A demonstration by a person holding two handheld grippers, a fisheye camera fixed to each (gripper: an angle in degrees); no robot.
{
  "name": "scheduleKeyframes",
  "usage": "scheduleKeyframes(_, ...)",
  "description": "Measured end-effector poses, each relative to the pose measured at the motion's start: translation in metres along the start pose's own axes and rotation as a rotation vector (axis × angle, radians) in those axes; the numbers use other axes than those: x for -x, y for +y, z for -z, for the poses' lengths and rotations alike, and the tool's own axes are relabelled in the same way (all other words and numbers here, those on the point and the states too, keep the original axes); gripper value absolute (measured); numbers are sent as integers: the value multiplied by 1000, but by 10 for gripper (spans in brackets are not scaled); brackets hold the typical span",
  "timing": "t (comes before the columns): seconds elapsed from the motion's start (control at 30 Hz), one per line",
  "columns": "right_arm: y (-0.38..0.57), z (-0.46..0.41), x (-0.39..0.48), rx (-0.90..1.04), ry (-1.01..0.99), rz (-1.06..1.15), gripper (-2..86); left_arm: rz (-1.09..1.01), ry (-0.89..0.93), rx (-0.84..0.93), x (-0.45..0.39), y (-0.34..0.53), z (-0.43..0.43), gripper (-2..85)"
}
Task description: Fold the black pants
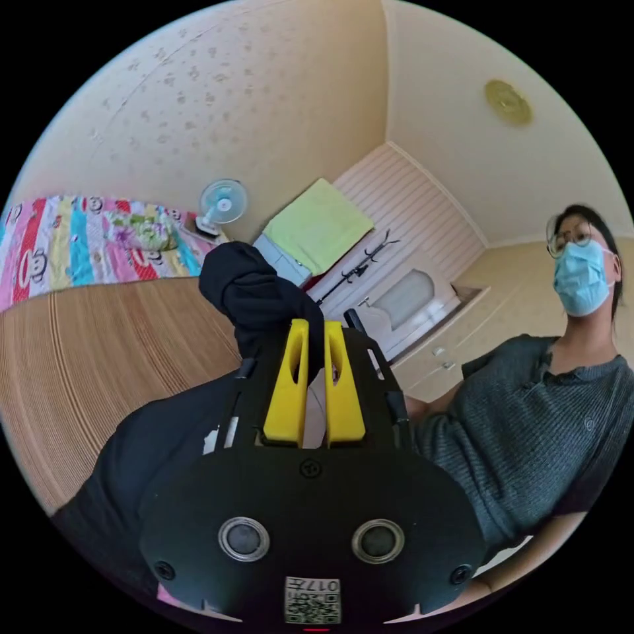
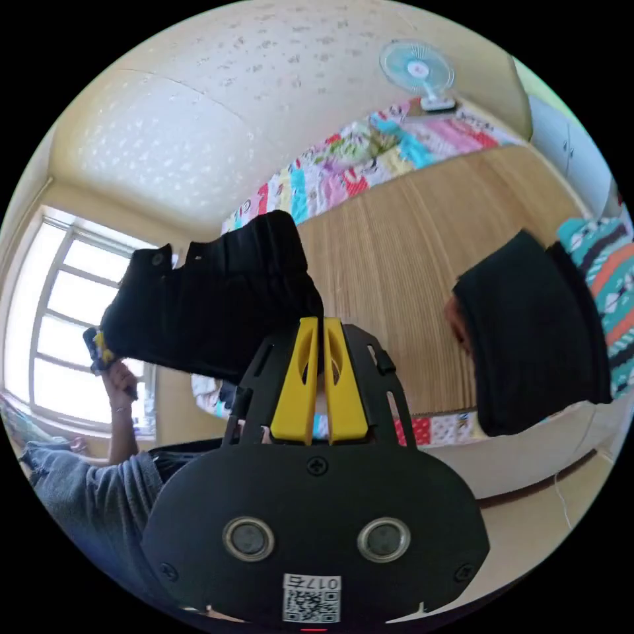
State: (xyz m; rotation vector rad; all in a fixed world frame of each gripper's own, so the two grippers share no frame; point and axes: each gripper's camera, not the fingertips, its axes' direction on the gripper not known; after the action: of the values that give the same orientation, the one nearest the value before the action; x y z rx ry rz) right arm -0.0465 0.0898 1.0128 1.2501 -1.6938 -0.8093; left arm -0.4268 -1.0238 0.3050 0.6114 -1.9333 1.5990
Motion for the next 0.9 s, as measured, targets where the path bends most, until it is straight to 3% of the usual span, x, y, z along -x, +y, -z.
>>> scheduleKeyframes(0.2, -36, 97, 68, -455, 156, 68, 11, -283, 126, -18, -112, -11, -22, 42)
scheduleKeyframes(0.33, -59, 170, 154, -800, -7, 244, 13, -410, 94, -90, -180, -13, 6, 43)
scheduleKeyframes(0.5, -96, 196, 295, -925, -275, 522, 16, -513, -148, -128, -244, -14, 47, 44)
scheduleKeyframes(0.7, -139, 144, 490, -777, -465, 822, 21, -498, -375, -281, -295, 3, 130, 45)
scheduleKeyframes(0.77, -159, 103, 547, -627, -502, 893, 24, -428, -471, -329, -299, 12, 161, 46)
scheduleKeyframes(0.9, -203, -84, 666, -44, -425, 924, 43, -88, -696, -439, -265, 49, 234, 59)
